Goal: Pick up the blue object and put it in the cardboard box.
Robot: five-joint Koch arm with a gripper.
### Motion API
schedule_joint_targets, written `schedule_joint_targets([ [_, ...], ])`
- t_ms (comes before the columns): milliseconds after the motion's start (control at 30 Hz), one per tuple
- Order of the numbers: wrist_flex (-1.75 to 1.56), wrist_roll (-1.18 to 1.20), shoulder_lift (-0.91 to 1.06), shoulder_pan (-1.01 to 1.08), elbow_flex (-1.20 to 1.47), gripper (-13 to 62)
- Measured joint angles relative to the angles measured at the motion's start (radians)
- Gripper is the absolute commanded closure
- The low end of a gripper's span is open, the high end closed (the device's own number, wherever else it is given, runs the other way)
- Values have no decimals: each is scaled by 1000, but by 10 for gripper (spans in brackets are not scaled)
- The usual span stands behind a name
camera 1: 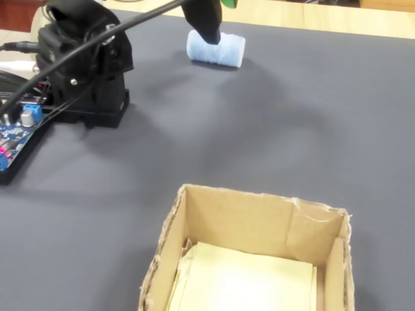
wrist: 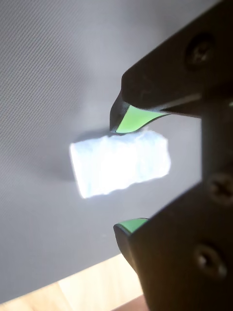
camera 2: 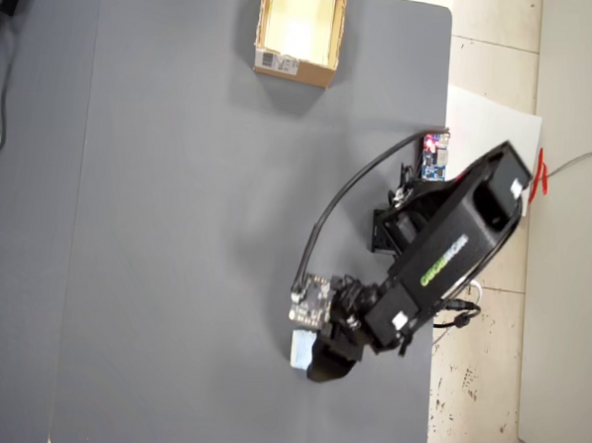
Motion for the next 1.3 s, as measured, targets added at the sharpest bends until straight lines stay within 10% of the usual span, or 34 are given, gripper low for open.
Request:
schedule_joint_targets([
  [667, -244, 0, -272, -40, 8, 155],
  [1000, -282, 137, -298, -34, 15, 380],
  [1300, -304, 137, -272, -3, 9, 381],
])
